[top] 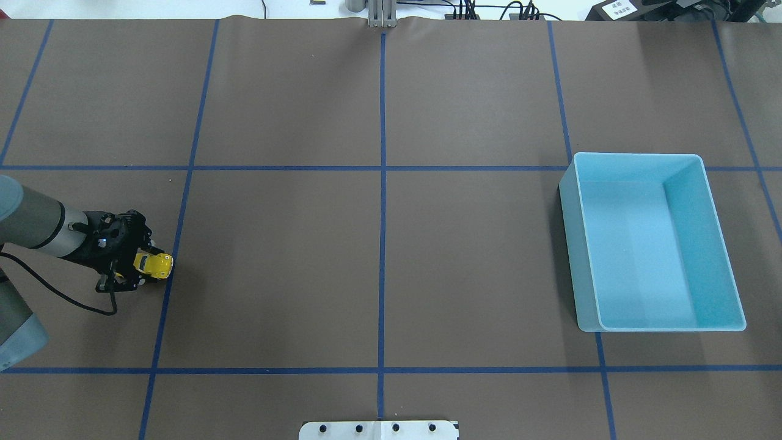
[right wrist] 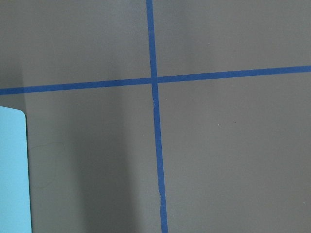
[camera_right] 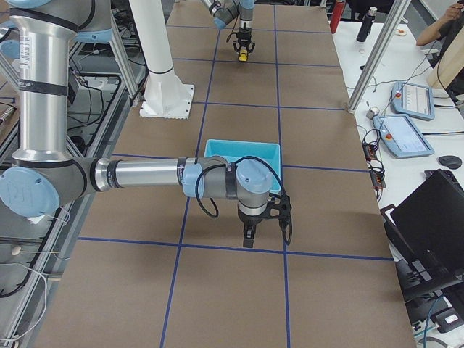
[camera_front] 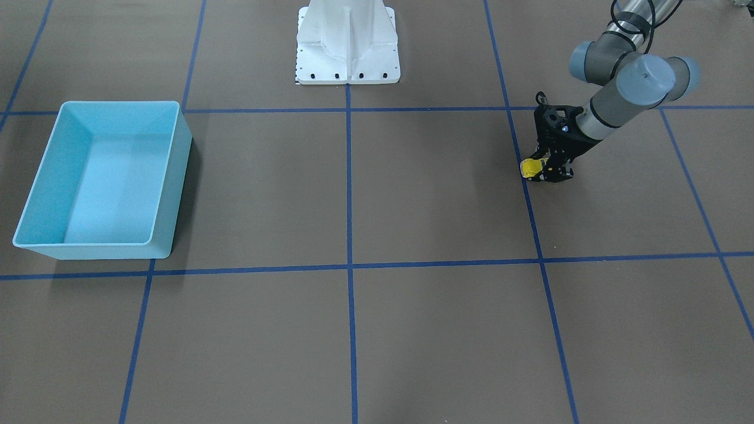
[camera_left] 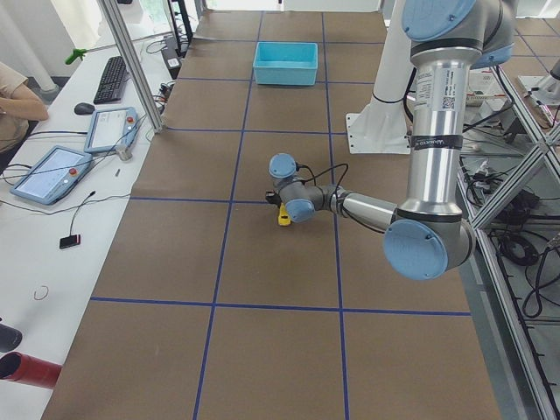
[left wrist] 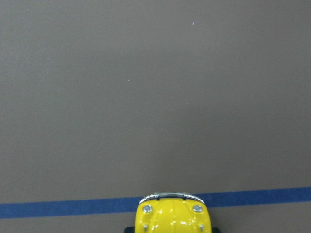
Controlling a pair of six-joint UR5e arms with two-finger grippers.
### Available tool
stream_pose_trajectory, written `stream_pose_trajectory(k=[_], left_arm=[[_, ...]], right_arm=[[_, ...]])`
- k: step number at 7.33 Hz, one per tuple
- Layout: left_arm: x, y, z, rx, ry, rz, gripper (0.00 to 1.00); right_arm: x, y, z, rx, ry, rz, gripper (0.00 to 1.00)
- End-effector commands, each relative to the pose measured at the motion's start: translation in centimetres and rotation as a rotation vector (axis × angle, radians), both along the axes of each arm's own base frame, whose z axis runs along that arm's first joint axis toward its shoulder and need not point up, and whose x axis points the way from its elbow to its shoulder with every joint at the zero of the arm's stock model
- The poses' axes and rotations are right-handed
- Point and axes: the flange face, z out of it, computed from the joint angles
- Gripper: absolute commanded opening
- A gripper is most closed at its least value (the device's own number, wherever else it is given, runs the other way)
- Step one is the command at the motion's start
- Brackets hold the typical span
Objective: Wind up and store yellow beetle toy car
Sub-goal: 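Lift the left gripper off the car, letting it drive forward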
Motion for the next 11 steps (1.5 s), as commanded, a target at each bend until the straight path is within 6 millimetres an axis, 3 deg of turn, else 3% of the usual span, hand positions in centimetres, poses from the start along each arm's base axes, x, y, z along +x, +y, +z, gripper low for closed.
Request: stream_pose_trajectory(k=[1, 9, 10, 11], left_arm=[[-0.7, 0.3, 0.7, 0.008, 0.011, -0.004, 0.05], [-1.4, 0.4, 1.8, 0.006, 0.024, 0.001, 0.07], [-1.4, 0.4, 1.8, 0.007, 0.025, 0.003, 0.99], [-1.5, 0.4, 1.7, 0.007, 0.026, -0.002, 1.00]], right_arm=[[0.0, 0.0, 0.1, -0.002, 0.000, 0.000, 1.00], [0.0, -0.1, 0.1, 0.000, 0.000, 0.000, 1.00], [0.0, -0.1, 0.1, 0.000, 0.000, 0.000, 1.00], [0.0, -0.1, 0.1, 0.000, 0.000, 0.000, 1.00]])
